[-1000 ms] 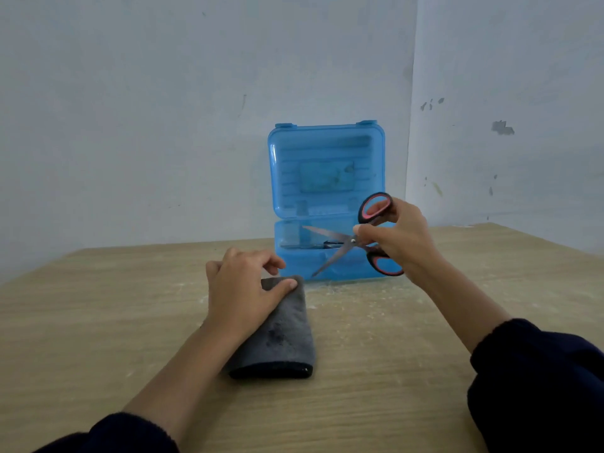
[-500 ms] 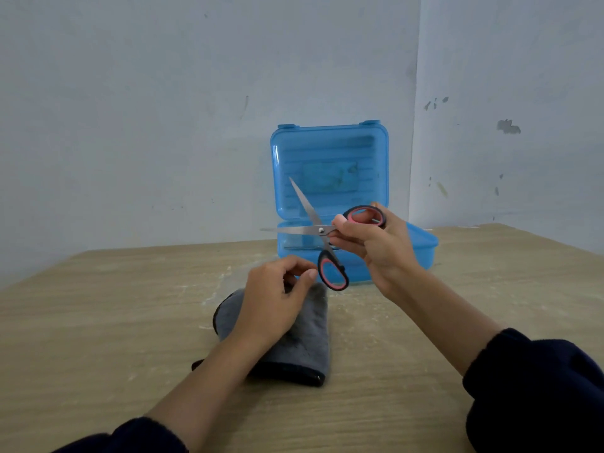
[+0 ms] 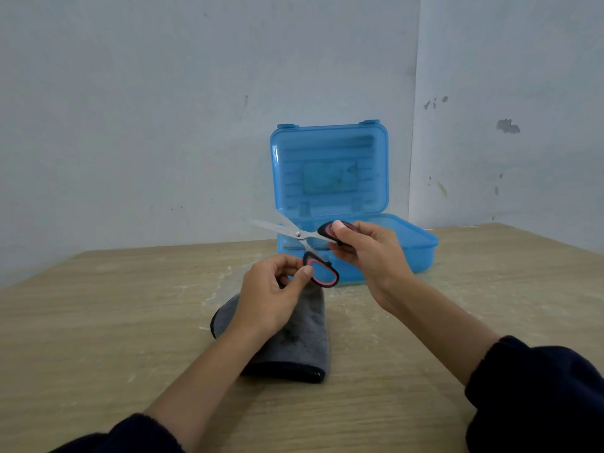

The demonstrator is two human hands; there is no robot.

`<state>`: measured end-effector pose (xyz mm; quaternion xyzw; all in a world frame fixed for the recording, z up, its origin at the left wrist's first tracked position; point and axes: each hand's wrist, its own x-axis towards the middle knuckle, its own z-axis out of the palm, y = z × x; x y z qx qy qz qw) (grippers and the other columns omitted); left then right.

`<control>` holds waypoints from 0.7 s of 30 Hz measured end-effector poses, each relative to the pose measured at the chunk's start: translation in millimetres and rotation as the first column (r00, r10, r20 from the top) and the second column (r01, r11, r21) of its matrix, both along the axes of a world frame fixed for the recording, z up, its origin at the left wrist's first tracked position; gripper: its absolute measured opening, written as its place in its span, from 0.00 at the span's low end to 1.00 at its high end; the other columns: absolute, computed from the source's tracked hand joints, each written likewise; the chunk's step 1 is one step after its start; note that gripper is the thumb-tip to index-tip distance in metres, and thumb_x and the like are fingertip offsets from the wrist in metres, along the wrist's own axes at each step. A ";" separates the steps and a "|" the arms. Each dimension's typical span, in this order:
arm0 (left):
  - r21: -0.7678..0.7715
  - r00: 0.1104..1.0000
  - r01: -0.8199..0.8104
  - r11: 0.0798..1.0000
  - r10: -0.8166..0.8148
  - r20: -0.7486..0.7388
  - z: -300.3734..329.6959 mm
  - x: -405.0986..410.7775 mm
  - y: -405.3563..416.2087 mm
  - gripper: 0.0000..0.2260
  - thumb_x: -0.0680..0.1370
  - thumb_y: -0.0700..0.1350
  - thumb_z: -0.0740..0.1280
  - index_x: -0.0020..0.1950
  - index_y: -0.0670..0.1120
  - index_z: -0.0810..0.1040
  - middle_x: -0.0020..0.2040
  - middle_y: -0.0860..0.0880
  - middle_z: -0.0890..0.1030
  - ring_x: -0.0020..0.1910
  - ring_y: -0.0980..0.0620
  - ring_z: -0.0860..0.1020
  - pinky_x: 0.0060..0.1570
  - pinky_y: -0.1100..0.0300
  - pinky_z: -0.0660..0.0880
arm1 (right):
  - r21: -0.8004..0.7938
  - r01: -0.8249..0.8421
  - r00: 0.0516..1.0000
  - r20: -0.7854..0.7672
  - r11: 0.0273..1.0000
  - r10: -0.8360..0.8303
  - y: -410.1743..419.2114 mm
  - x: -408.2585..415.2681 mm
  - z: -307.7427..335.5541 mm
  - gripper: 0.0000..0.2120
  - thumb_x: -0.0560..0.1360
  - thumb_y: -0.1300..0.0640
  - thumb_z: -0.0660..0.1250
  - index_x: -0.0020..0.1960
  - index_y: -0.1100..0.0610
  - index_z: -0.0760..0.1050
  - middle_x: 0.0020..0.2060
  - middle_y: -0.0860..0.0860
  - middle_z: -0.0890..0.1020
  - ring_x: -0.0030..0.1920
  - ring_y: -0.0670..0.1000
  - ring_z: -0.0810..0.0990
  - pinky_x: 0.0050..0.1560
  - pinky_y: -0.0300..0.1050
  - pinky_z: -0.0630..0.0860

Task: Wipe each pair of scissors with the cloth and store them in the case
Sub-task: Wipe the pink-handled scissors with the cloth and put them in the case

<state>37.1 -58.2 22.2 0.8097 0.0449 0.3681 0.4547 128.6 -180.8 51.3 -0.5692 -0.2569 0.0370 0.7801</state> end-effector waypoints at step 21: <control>-0.157 0.996 -0.036 0.987 0.048 0.077 5.6 4.4 18.7 0.07 0.74 0.45 0.68 0.49 0.44 0.81 0.44 0.45 0.84 0.45 0.53 0.81 0.46 0.67 0.74 | -0.287 0.509 0.690 0.700 0.812 -0.186 5.8 -15.8 -4.5 0.09 0.67 0.56 0.75 0.46 0.56 0.81 0.43 0.49 0.73 0.32 0.41 0.78 0.42 0.28 0.76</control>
